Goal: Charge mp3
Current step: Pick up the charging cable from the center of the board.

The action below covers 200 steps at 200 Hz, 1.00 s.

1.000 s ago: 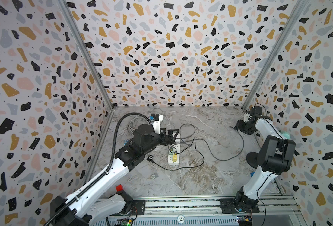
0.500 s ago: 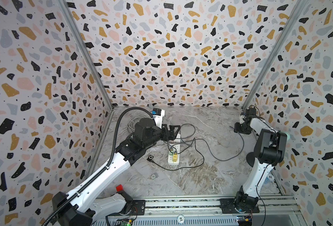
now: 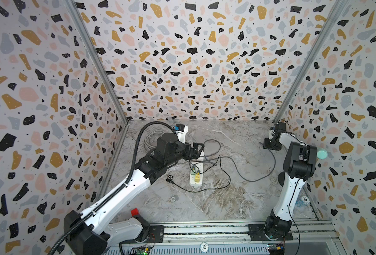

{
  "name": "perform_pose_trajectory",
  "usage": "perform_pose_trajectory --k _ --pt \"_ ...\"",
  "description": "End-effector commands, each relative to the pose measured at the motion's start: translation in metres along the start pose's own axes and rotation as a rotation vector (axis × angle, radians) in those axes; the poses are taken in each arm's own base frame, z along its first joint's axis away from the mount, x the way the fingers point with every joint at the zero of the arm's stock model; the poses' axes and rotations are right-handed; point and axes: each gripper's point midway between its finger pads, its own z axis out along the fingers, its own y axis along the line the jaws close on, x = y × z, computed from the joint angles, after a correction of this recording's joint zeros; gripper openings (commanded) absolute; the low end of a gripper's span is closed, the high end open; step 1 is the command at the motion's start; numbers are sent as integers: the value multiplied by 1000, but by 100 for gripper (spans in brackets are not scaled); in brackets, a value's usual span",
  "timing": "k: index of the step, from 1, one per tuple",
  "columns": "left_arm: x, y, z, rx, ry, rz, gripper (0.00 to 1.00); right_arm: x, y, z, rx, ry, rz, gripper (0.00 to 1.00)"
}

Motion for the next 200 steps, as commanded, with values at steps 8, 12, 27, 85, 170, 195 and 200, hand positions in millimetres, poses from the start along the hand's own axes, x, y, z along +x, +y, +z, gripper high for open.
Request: perform_pose_trajectory --k 8,12,27,85,170,195,200 --pt "-10 -3 -1 9 -28 4 90 7 6 3 -52 51 -59 46" --pt "-10 -3 -1 11 -30 2 90 8 10 4 -69 54 -71 43" --pt "-8 -3 2 14 -29 -3 90 16 26 5 -108 69 -125 32" --pt "-10 -3 13 30 -50 -11 89 64 134 -18 -230 58 -278 0" --pt "-81 -25 55 196 -165 -377 74 80 360 -247 -374 -490 -556 0" --pt "-101 -37 56 257 -141 -489 67 86 383 -301 -399 -570 -684 0" --pt "-101 -37 55 255 -137 -505 67 88 386 -309 -411 -578 -704 0"
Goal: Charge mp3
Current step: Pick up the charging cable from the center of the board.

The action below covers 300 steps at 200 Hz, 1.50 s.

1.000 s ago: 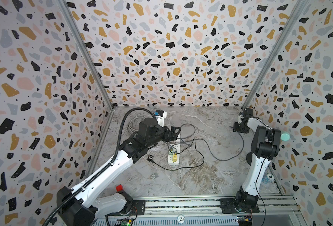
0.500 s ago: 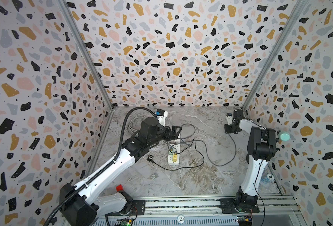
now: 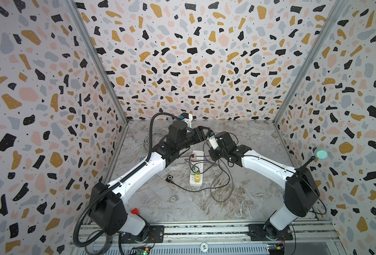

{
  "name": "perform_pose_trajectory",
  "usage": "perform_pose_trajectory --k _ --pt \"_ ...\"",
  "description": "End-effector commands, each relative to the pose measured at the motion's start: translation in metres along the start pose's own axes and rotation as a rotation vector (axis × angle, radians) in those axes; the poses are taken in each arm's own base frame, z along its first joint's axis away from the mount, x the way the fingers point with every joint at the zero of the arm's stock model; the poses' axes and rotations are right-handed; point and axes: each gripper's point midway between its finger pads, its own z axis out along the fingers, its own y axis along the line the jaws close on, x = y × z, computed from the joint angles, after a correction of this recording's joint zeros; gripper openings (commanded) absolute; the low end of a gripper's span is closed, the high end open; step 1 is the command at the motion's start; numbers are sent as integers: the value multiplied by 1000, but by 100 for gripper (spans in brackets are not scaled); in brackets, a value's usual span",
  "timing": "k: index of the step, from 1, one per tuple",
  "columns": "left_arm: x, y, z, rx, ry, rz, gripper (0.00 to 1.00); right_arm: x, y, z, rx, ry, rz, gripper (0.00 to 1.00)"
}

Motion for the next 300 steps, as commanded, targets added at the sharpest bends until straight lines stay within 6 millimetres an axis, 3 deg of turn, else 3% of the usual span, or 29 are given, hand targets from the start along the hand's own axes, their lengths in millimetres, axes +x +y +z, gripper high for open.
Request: perform_pose_trajectory --k 1,40,86,163,244,279,300 --pt "-25 -40 -13 130 -29 -144 67 -33 -1 -35 59 -66 -74 0" --pt "-22 -14 -48 -5 -72 -210 68 -56 20 -72 23 -159 -165 0" --pt "-15 20 -79 -149 -99 -244 73 -63 34 -86 -20 -184 -208 0" --pt "25 39 -59 -138 64 -289 63 -68 58 -94 -100 -185 -288 0" --pt "34 45 -60 -132 79 -321 50 -62 72 -86 -119 -164 -319 0" --pt "33 47 -60 -127 61 -328 38 -60 76 -87 -129 -160 -325 0" --pt "33 47 -60 -119 51 -336 24 -59 80 -88 -139 -160 -329 0"
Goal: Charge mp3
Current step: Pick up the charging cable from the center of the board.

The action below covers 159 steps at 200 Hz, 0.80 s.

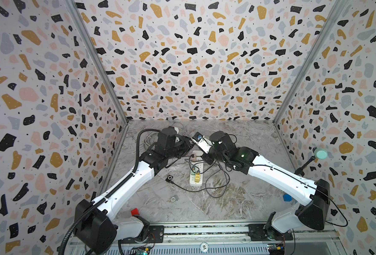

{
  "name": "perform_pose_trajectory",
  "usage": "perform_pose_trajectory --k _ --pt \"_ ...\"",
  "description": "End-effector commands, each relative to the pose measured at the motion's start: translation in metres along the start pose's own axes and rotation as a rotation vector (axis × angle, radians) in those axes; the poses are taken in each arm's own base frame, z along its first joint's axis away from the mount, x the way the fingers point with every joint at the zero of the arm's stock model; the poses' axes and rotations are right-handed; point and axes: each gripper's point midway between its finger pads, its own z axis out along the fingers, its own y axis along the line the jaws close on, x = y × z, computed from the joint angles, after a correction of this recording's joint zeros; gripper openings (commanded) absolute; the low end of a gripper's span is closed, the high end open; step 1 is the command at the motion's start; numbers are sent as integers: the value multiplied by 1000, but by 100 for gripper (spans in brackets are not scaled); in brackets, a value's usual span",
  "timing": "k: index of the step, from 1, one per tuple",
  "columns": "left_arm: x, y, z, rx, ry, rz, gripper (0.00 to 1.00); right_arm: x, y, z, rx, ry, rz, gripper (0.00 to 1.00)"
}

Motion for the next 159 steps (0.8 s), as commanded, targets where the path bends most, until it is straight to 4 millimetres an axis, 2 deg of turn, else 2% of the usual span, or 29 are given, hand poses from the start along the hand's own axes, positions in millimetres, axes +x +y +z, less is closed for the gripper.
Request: perform_pose_trajectory --k 1,25,51,58,70,94,124,159 --pt "-6 -13 -5 64 -32 7 23 -15 1 -11 -8 -39 -6 0" --pt "-8 -15 -6 76 -43 8 0 -16 5 -13 -29 -44 -1 0" --pt "-11 -27 -11 157 -74 -5 0 -25 10 -22 -77 -101 46 0" --pt "-12 -30 -12 190 -84 -17 0 -30 9 -28 -95 -131 79 8" --pt "-14 -38 -17 243 -101 -34 0 -38 5 -38 -135 -196 144 29" --pt "-15 -50 -20 305 -101 -49 0 -41 -9 -57 -150 -304 216 44" --pt "-15 -66 -24 397 -86 -94 0 -38 -20 -67 -192 -375 254 52" --pt "-15 -78 -28 460 -64 -131 0 -46 -20 -72 -246 -443 229 54"
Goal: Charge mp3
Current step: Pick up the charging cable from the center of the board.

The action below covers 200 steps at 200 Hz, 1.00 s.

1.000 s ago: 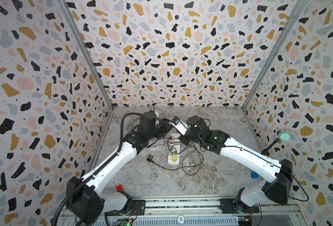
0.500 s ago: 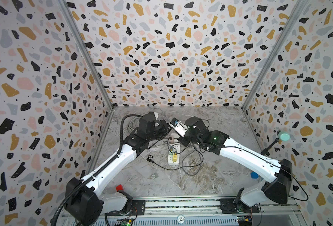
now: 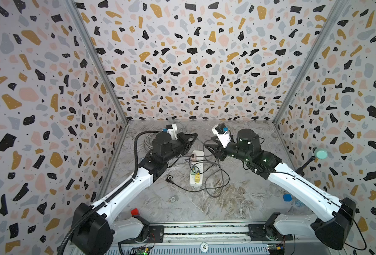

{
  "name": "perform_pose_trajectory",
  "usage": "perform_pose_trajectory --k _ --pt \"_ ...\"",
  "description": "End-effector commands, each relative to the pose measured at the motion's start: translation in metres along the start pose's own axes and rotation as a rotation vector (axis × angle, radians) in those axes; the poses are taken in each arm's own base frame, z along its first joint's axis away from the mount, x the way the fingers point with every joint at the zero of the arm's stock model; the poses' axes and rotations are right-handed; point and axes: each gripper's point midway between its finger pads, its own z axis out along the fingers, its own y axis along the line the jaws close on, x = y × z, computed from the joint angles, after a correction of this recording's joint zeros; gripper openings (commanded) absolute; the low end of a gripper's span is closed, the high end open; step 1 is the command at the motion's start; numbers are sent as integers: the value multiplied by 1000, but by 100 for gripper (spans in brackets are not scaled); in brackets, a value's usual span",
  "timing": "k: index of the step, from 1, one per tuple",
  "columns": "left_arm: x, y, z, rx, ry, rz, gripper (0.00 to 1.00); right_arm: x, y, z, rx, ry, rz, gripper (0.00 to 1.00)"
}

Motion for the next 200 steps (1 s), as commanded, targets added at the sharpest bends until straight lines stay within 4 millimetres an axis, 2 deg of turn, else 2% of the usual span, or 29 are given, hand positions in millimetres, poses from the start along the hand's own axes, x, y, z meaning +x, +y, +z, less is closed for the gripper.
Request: perform_pose_trajectory --k 1,75,159,200 --pt "0 -30 -4 129 14 -24 0 -21 15 -3 -104 -95 -7 54" --pt "0 -36 -5 164 17 -54 0 -34 3 12 -142 -134 -10 51" --pt "0 -33 -2 169 16 -72 0 -52 7 17 -196 -188 -19 37" --pt "-1 -34 0 178 15 -81 0 -50 9 22 -221 -180 -10 28"
